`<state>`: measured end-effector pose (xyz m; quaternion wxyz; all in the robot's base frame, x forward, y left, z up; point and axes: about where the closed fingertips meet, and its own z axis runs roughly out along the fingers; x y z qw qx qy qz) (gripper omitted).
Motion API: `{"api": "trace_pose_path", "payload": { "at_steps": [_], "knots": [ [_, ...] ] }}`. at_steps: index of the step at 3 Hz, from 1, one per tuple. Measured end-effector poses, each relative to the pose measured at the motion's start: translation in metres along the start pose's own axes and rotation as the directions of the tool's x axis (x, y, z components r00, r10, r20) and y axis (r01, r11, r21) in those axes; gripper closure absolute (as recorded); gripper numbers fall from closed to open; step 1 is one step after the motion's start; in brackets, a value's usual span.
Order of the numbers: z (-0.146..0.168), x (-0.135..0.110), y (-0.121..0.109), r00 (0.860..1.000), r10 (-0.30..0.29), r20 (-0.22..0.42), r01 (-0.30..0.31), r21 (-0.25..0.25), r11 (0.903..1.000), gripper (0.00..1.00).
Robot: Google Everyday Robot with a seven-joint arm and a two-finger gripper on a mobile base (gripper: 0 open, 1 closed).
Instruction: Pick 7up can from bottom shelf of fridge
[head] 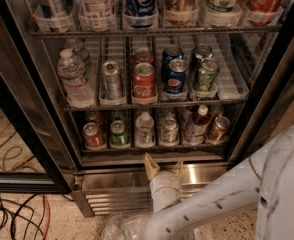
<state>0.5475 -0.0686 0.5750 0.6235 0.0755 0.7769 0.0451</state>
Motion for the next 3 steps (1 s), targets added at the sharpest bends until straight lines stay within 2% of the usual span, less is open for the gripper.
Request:
{"api": "trace_pose_path", "payload": {
  "at_steps": [1,3],
  "knots": [
    [0.013,0.01,0.007,1.0,0.005,0.002,-0.005,-0.002,1.0,0.37],
    [0.033,-0.001,0.011,0.997,-0.028,0.072,0.028,0.002,0.9996,0.5]
  ]
}}
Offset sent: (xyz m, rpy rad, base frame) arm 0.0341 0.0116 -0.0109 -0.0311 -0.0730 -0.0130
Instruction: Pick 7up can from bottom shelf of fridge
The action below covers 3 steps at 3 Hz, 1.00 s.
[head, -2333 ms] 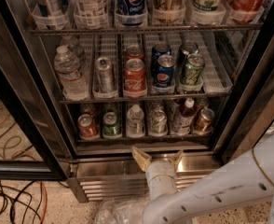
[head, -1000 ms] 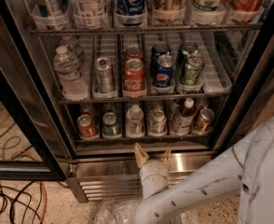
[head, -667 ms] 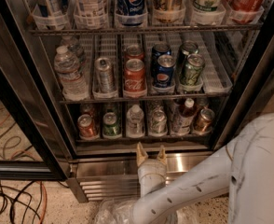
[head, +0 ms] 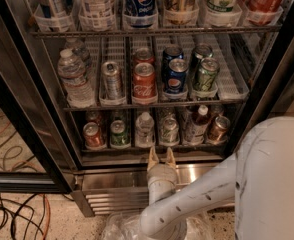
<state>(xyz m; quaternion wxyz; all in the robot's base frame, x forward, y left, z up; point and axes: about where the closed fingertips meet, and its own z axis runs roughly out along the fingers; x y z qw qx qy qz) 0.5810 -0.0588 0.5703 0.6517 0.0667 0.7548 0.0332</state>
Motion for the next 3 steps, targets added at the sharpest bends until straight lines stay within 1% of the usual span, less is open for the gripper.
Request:
{"api": "trace_pose_path", "payload": {
  "at_steps": [1,3],
  "knots": [
    [0.01,-0.01,0.001,0.999,-0.012,0.038,0.012,-0.004,0.9999,0.49],
    [0.02,-0.011,0.004,0.998,-0.01,0.061,0.013,-0.039,0.9992,0.47]
  ]
}}
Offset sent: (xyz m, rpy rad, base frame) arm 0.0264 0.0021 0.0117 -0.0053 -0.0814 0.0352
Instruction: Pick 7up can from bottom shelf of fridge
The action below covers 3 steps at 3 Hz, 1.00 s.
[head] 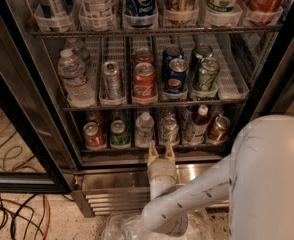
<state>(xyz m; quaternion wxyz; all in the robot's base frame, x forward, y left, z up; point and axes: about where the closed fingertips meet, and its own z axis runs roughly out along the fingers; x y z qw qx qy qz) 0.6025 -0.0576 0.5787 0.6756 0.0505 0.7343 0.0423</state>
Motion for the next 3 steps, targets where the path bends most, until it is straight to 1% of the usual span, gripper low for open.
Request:
{"api": "trace_pose_path", "payload": {
  "at_steps": [2,3],
  "knots": [
    [0.006,-0.009,-0.003,0.999,-0.016,0.044,0.017,-0.027,0.9995,0.47],
    [0.014,-0.013,-0.006,0.998,-0.016,0.062,0.018,-0.031,0.9994,0.47]
  ]
}}
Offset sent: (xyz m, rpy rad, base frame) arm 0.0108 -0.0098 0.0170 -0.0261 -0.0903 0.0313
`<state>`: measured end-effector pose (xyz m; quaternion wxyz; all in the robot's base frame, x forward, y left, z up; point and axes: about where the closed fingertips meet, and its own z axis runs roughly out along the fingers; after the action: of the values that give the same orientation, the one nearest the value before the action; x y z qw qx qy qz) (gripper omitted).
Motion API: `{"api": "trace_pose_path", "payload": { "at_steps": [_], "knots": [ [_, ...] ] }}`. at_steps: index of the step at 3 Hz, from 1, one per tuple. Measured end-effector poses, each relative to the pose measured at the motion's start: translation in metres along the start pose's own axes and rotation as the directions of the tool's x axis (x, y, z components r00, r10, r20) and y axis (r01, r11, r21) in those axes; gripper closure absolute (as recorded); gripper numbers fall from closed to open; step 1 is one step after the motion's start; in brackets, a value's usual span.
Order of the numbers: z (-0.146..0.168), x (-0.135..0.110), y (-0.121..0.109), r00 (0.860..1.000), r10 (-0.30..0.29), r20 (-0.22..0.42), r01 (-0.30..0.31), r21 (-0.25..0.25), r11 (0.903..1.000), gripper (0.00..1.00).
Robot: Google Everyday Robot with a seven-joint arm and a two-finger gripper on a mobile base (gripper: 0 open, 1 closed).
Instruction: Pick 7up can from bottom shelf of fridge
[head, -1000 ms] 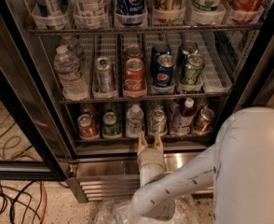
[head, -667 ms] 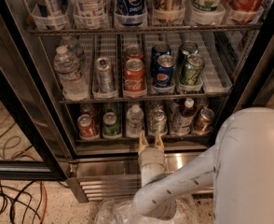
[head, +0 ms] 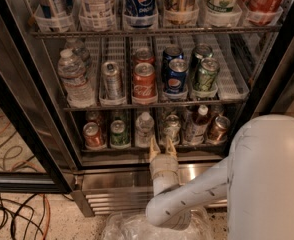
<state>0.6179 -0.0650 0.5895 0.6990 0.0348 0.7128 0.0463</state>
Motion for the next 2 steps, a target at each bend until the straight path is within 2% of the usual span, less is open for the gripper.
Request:
{"api": "trace_pose_path", "payload": {
  "at_steps": [2],
  "knots": [
    [0.0045,-0.0019,-0.0012,1.0,-0.003,0.012,0.003,0.002,1.0,0.47]
  ]
}}
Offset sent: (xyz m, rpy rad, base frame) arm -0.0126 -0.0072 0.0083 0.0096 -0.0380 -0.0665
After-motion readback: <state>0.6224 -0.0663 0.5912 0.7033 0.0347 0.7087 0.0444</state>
